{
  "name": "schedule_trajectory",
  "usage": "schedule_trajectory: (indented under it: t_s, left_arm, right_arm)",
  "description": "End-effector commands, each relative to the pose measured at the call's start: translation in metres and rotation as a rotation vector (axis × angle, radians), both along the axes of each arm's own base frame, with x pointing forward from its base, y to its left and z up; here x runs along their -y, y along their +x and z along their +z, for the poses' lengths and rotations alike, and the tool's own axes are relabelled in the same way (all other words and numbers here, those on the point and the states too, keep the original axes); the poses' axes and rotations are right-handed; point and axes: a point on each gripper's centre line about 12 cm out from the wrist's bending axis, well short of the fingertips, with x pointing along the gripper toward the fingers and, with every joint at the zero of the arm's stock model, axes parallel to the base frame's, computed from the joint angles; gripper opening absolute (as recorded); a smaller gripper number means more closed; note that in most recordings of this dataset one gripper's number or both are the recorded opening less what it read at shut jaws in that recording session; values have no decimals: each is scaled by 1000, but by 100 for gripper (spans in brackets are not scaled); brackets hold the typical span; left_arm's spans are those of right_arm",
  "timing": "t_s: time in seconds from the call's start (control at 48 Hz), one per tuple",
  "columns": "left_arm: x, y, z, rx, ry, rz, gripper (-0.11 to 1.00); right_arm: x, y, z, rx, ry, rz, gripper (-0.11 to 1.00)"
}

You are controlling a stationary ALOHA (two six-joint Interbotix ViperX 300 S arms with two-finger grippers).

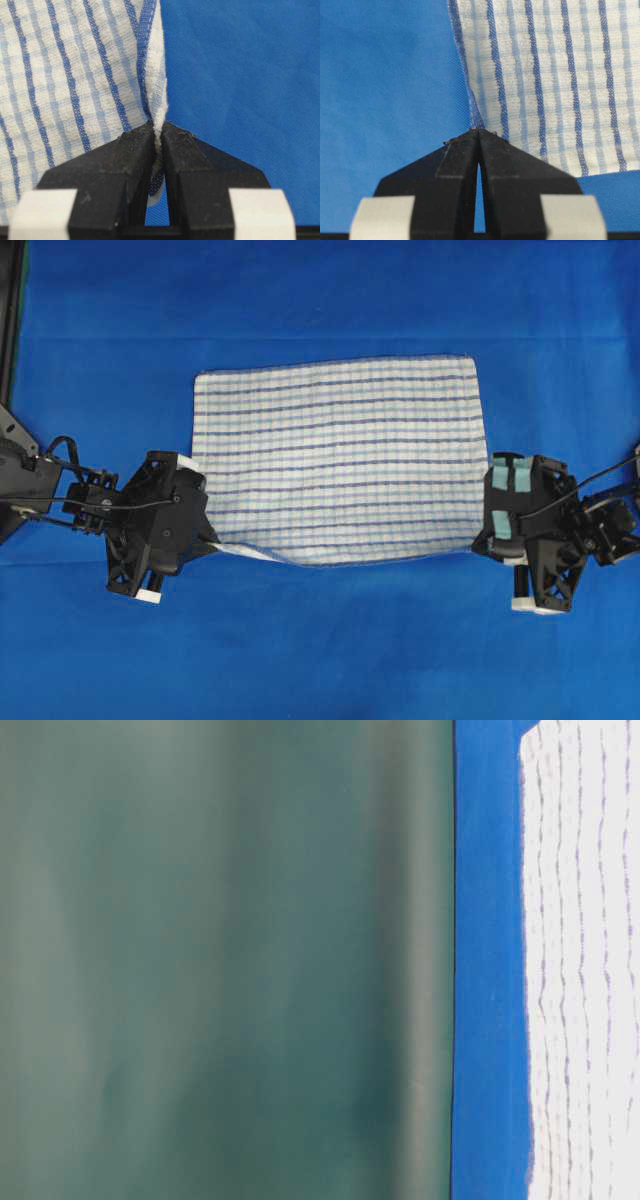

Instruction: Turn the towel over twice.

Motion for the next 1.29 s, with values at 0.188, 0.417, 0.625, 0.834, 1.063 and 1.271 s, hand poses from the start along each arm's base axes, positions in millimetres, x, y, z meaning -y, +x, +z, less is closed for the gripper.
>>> schedule_trajectory:
  t_s: [0.188,0.417,0.625,0.834,1.063,1.271]
  left_arm:
    - [0,4,1,4,-1,5,4]
    - [-2,4,0,-12,1,11,4]
    - [-4,6,5,-4,-2,20,19]
    - [-4,4,21,16,0,13,79]
    - [-14,-1,58,88,-14,40,78]
    - [-34,-16,107,260,-38,97,78]
  right_arm:
    - [-6,13,0,11,12,5,1]
    - [-6,14,1,16,13,4,26]
    - [-6,20,10,39,3,9,63]
    - [-3,22,30,90,-12,16,58]
    - [13,16,65,205,-61,22,58]
    - [39,1,98,334,-128,0,58]
